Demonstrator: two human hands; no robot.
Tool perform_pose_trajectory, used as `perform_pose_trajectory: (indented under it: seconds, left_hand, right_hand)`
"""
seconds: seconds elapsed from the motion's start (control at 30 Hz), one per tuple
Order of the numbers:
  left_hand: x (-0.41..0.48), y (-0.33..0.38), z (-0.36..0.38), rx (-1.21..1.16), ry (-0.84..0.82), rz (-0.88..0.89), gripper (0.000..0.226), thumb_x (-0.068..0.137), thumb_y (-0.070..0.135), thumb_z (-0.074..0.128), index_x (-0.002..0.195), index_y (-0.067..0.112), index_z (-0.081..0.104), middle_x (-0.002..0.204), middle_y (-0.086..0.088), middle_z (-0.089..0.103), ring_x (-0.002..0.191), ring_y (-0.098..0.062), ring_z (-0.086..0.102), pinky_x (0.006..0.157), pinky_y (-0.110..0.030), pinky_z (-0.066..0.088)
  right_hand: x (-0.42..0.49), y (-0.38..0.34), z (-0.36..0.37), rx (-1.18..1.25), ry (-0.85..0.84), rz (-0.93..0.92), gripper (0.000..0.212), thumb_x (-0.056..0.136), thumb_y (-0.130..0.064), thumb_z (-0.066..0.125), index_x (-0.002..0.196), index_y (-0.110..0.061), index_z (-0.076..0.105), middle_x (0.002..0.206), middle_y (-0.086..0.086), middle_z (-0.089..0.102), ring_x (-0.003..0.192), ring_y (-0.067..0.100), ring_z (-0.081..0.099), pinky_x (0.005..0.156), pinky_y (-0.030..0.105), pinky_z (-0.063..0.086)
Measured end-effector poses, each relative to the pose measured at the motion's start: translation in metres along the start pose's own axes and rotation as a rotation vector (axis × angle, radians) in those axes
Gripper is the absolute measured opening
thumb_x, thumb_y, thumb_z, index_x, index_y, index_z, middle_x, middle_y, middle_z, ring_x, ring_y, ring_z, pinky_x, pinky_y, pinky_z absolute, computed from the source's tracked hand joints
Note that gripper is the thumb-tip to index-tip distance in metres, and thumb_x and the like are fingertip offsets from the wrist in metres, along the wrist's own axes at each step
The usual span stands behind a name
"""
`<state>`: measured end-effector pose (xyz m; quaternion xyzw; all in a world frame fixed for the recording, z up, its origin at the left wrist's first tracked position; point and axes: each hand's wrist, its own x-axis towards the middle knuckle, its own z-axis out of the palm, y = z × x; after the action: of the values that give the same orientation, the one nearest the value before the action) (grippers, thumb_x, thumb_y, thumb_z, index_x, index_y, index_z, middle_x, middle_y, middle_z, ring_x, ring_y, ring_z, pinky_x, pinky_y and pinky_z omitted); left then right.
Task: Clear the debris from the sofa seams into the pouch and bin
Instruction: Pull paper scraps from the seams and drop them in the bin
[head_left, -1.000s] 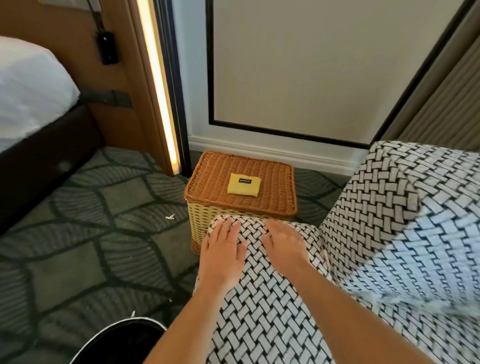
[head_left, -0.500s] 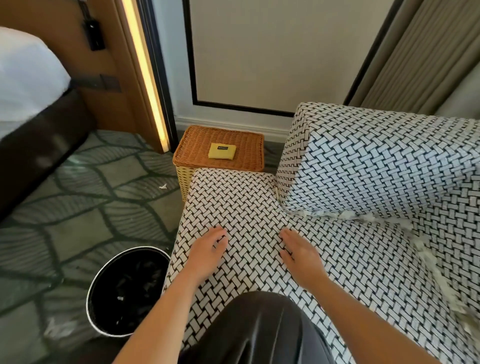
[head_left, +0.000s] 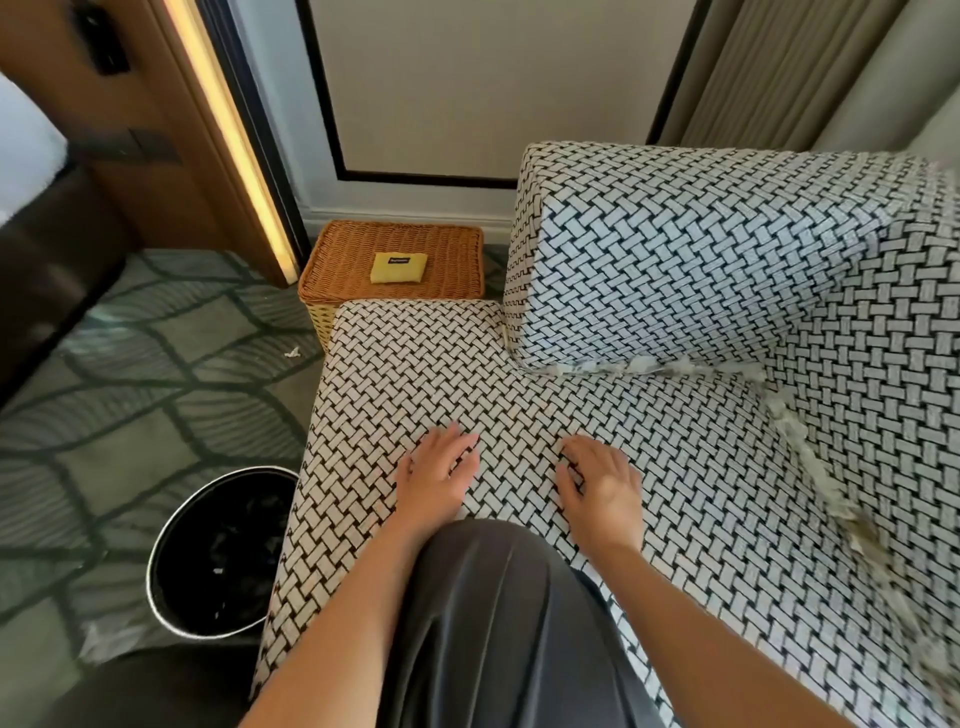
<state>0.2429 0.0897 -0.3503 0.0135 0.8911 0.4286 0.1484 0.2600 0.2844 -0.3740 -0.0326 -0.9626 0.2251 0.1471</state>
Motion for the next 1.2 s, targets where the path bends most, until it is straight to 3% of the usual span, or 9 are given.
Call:
perform_pose_trajectory:
  seconds: [0.17, 0.27, 0.37, 0.53, 0.63, 0.8, 1.03, 1.2]
  left_hand:
    - [0.039, 0.008, 0.009, 0.162, 0.121, 0.059, 0.039, 0.099, 0.039, 0.032, 0.136, 0.036, 0.041, 0.151, 0.015, 0.025, 0.142, -0.005, 0.010, 0.113, -0.033, -0.006]
    - [0.062, 0.007, 0.013, 0.199, 0.293, 0.112, 0.032, 0.095, 0.036, 0.041, 0.126, 0.035, 0.051, 0.137, 0.017, 0.045, 0.133, -0.008, 0.033, 0.112, -0.034, 0.007]
    - [0.086, 0.007, 0.015, 0.293, 0.425, 0.152, 0.030, 0.092, 0.038, 0.045, 0.119, 0.034, 0.056, 0.125, 0.015, 0.053, 0.122, -0.010, 0.043, 0.107, -0.032, 0.015]
    - [0.133, 0.016, 0.016, 0.437, 0.470, 0.179, 0.033, 0.093, 0.038, 0.044, 0.123, 0.032, 0.054, 0.125, 0.008, 0.052, 0.116, -0.014, 0.047, 0.104, -0.036, 0.025]
    - [0.156, 0.019, 0.015, 0.525, 0.470, 0.225, 0.035, 0.094, 0.037, 0.042, 0.126, 0.026, 0.052, 0.128, 0.004, 0.050, 0.116, -0.016, 0.048, 0.104, -0.039, 0.028]
    - [0.187, 0.032, 0.010, 0.546, 0.482, 0.174, 0.036, 0.094, 0.037, 0.042, 0.125, 0.022, 0.054, 0.126, 0.001, 0.048, 0.112, -0.019, 0.048, 0.097, -0.038, 0.032]
    - [0.217, 0.050, -0.006, 0.461, 0.280, -0.005, 0.032, 0.093, 0.032, 0.047, 0.122, 0.024, 0.057, 0.127, -0.003, 0.044, 0.116, -0.023, 0.044, 0.098, -0.041, 0.031]
    - [0.225, 0.060, -0.021, 0.505, 0.080, -0.083, 0.039, 0.087, 0.031, 0.055, 0.124, 0.017, 0.056, 0.129, -0.007, 0.037, 0.117, -0.027, 0.046, 0.100, -0.045, 0.032]
  right_hand:
    - [0.032, -0.001, 0.011, -0.117, 0.018, 0.064, 0.033, 0.087, -0.032, 0.058, 0.117, -0.018, 0.060, 0.109, 0.005, 0.063, 0.102, 0.025, 0.054, 0.087, 0.040, 0.040]
    - [0.054, -0.002, 0.021, -0.144, 0.025, 0.080, 0.035, 0.088, -0.033, 0.055, 0.120, -0.019, 0.058, 0.107, 0.006, 0.065, 0.101, 0.026, 0.056, 0.088, 0.043, 0.041]
    - [0.070, -0.002, 0.028, -0.169, 0.054, 0.055, 0.035, 0.088, -0.035, 0.055, 0.119, -0.018, 0.059, 0.101, 0.005, 0.067, 0.095, 0.025, 0.059, 0.087, 0.044, 0.042]
    - [0.103, -0.005, 0.038, -0.132, 0.093, 0.103, 0.039, 0.087, -0.039, 0.056, 0.119, -0.016, 0.057, 0.091, 0.001, 0.068, 0.058, 0.011, 0.054, 0.076, 0.029, 0.031]
    - [0.110, -0.005, 0.043, -0.140, 0.088, 0.172, 0.047, 0.086, -0.045, 0.055, 0.122, -0.015, 0.054, 0.095, 0.002, 0.069, 0.056, 0.014, 0.057, 0.078, 0.031, 0.036]
    - [0.118, -0.006, 0.046, -0.226, 0.043, 0.250, 0.049, 0.088, -0.050, 0.049, 0.122, -0.016, 0.054, 0.095, 0.002, 0.069, 0.055, 0.012, 0.047, 0.070, 0.028, 0.026]
    - [0.128, -0.005, 0.045, -0.224, -0.065, 0.279, 0.045, 0.089, -0.050, 0.043, 0.123, -0.024, 0.055, 0.070, -0.002, 0.065, 0.048, 0.007, 0.050, 0.073, 0.028, 0.027]
    - [0.139, -0.003, 0.044, -0.192, -0.107, 0.300, 0.030, 0.087, -0.047, 0.046, 0.104, -0.024, 0.058, 0.044, -0.007, 0.042, 0.044, 0.008, 0.039, 0.072, 0.028, 0.031]
